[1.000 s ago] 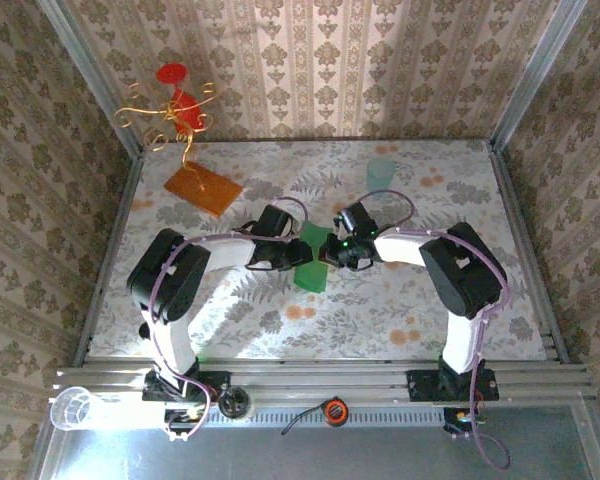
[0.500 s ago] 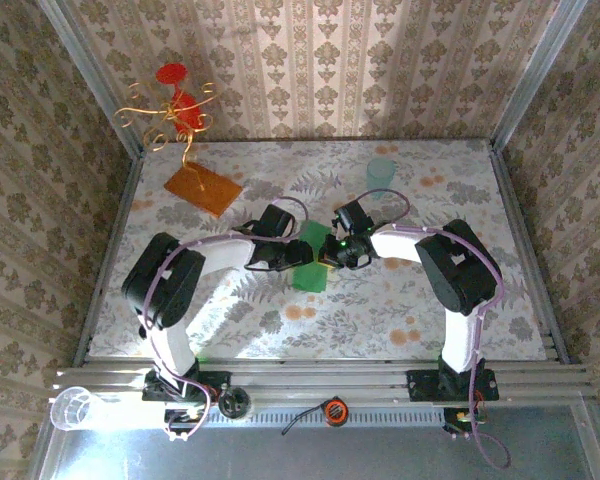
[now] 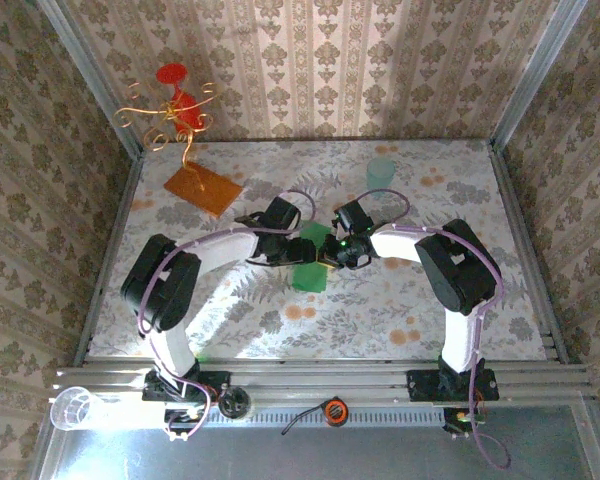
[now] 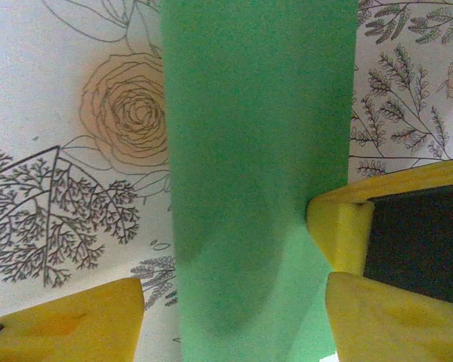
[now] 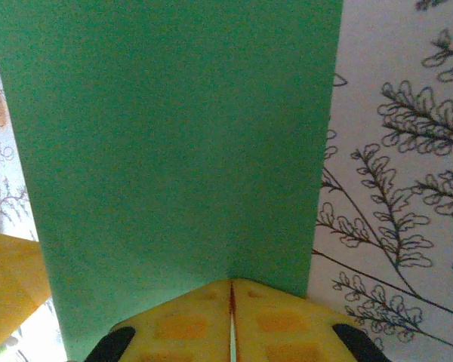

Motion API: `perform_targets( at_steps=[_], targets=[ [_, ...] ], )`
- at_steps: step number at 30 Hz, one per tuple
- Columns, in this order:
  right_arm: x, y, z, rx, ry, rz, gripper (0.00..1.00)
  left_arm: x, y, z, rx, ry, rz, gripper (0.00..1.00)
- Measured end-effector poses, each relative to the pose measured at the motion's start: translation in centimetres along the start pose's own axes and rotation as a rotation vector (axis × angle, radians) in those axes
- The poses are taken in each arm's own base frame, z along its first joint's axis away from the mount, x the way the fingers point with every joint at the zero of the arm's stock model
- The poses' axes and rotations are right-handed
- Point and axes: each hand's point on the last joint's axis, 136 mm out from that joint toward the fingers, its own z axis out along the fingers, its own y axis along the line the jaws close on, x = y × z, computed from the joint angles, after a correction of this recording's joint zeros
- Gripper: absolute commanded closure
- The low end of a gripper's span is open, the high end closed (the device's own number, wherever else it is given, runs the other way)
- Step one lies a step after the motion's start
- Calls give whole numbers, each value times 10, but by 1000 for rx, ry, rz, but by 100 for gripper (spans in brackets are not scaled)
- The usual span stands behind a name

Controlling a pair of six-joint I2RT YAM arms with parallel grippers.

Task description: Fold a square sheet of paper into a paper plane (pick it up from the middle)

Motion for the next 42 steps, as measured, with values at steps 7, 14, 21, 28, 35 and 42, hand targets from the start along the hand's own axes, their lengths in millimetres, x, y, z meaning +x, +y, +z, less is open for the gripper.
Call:
perform_targets(
  at_steps=[7, 14, 21, 28, 35, 42],
  targets=[
    [2, 1, -1, -45, -2, 23, 84, 9, 11, 15, -57, 59, 17, 47],
    [3, 2, -21, -89, -29, 42, 77, 9, 18, 16, -95, 59, 31, 59],
    [-18, 5, -57, -129, -134, 42, 77, 9, 21, 16, -111, 59, 55, 65],
    [-23, -16, -64, -99, -160, 82, 77, 9, 22, 16, -112, 62, 61, 63],
    [-24, -18, -64, -92, -165, 83, 77, 8, 21, 18, -112, 72, 59, 61],
    [-24, -18, -64, -91, -167, 84, 77, 9, 21, 19, -120, 84, 57, 61]
  ],
)
